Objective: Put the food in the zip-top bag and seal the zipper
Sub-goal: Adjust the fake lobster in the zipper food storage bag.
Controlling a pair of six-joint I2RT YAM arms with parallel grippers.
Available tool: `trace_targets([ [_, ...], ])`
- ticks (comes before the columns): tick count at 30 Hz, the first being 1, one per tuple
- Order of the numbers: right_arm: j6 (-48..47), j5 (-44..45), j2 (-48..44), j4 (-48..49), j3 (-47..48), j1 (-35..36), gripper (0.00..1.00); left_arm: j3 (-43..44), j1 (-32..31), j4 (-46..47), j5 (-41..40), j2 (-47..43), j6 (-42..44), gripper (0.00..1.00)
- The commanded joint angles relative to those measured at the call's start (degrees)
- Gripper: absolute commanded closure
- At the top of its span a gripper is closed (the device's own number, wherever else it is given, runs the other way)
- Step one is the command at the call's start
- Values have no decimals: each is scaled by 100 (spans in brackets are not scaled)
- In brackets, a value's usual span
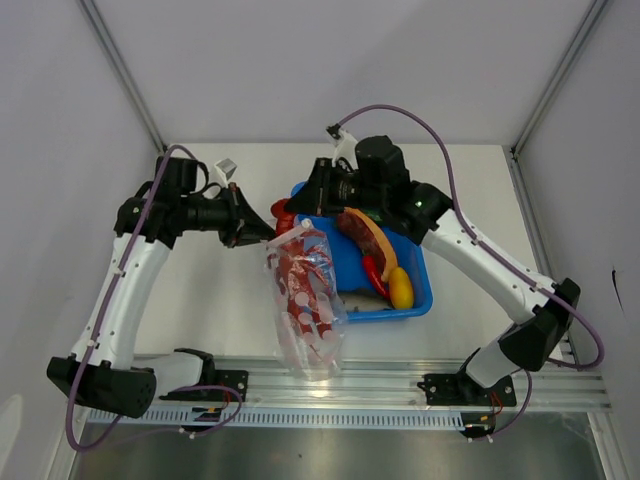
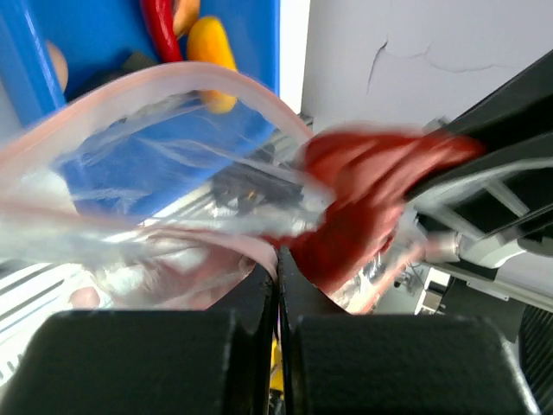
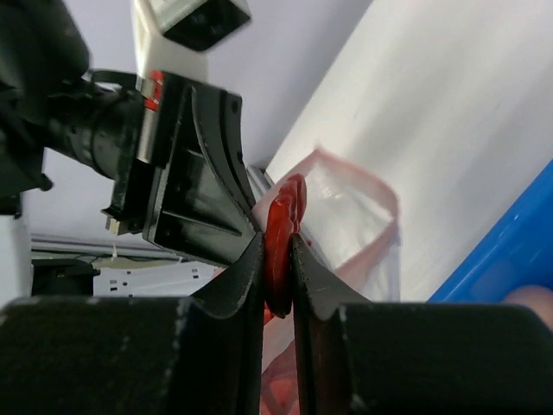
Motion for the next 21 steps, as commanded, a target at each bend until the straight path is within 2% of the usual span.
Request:
trace_targets([
  [1,-24,-25,413,-1159,780,412,100,353,6,623,42,18,-156,99],
  [6,-243,169,528,-1661,1063,500,99,494,6,843,-55,-17,-322,99],
  [7,-278,196,502,-1696,1063,500,87,511,6,948,-64,-35,-349,99],
  [9,-349,205,476,-1758,1089,509,77,590,6,993,-64,-27,-393,99],
  [10,-401,213,458,-1784,1107,509,64,599,6,1010,-64,-18,-402,99],
  [12,-507,257,423,-1880,1168,509,46,669,6,984,-55,17,-376,99],
  [14,-621,414,397,-2030,1247,509,39,679,6,897,-81,18,-314,99],
  [16,-753,486,379,-2144,1378,465,35,696,6,800,-143,-9,-218,99],
  [21,-981,653,274,-2408,1537,263,33,687,6,484,-353,-167,239,99],
])
